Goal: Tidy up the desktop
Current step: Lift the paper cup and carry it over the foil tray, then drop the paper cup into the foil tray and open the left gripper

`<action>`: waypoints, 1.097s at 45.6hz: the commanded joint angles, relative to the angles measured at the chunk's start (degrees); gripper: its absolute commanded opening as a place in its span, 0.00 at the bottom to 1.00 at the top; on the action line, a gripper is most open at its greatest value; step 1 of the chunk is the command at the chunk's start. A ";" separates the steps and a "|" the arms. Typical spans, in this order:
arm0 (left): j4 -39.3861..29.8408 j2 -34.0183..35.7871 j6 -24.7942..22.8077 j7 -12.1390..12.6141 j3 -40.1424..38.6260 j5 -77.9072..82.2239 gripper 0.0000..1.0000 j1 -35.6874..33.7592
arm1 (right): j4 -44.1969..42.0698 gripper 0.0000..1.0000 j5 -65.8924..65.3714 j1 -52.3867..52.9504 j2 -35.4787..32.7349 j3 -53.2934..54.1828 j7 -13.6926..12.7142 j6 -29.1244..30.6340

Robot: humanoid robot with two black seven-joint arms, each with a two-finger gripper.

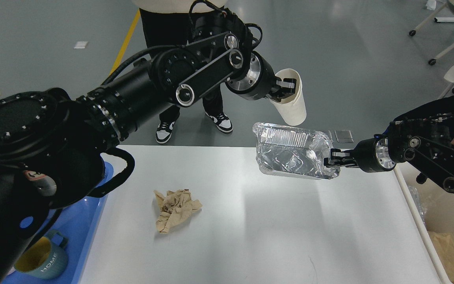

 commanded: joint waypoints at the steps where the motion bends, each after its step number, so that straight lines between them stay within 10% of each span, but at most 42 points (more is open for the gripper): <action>1: -1.23 -0.16 4.87 -0.42 1.56 0.01 0.01 3.67 | 0.80 0.00 0.00 -0.01 0.04 0.03 -0.18 -0.09; 50: -2.90 0.19 11.99 -5.08 2.97 0.36 0.08 12.02 | 5.55 0.00 0.18 1.31 2.41 0.91 -2.47 -0.88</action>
